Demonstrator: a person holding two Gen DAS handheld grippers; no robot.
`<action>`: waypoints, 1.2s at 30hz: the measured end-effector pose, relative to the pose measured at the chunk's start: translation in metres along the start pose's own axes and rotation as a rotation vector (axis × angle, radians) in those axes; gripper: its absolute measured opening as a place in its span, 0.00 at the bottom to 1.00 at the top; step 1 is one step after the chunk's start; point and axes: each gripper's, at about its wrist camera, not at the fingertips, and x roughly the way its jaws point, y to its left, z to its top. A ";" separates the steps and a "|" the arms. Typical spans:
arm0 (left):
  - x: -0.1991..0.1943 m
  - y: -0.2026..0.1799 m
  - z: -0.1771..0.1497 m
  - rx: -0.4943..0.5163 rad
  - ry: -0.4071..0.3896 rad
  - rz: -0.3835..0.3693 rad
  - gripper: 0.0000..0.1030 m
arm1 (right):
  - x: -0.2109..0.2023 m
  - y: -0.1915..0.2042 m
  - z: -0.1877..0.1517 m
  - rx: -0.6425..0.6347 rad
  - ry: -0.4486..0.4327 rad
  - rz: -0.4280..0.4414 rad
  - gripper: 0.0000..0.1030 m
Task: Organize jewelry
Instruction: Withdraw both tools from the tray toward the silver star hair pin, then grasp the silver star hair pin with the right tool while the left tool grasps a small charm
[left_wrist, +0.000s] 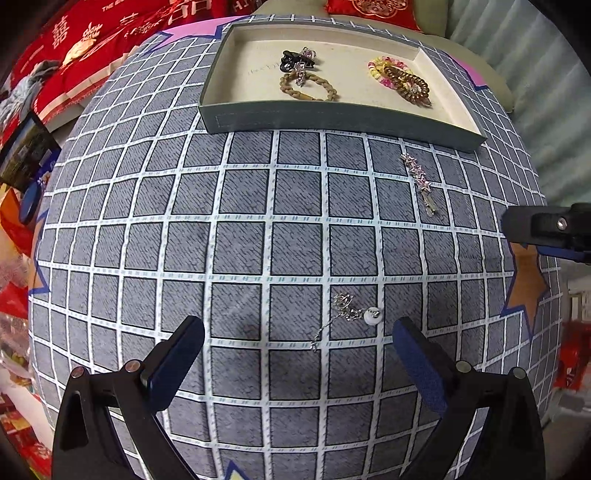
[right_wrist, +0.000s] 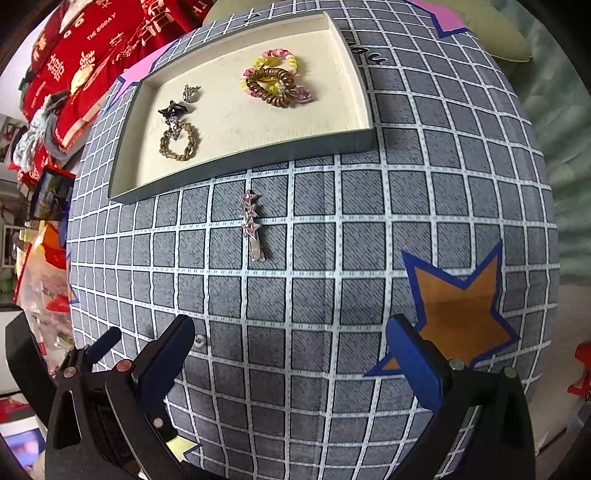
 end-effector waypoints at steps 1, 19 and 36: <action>0.002 -0.001 0.000 -0.007 0.000 0.002 1.00 | 0.002 0.001 0.002 -0.004 0.001 0.000 1.00; 0.029 -0.031 -0.002 0.005 0.010 0.006 0.87 | 0.038 0.026 0.040 -0.121 0.011 -0.011 0.79; 0.048 -0.088 0.002 0.072 -0.026 0.032 0.60 | 0.066 0.060 0.050 -0.226 0.002 -0.109 0.48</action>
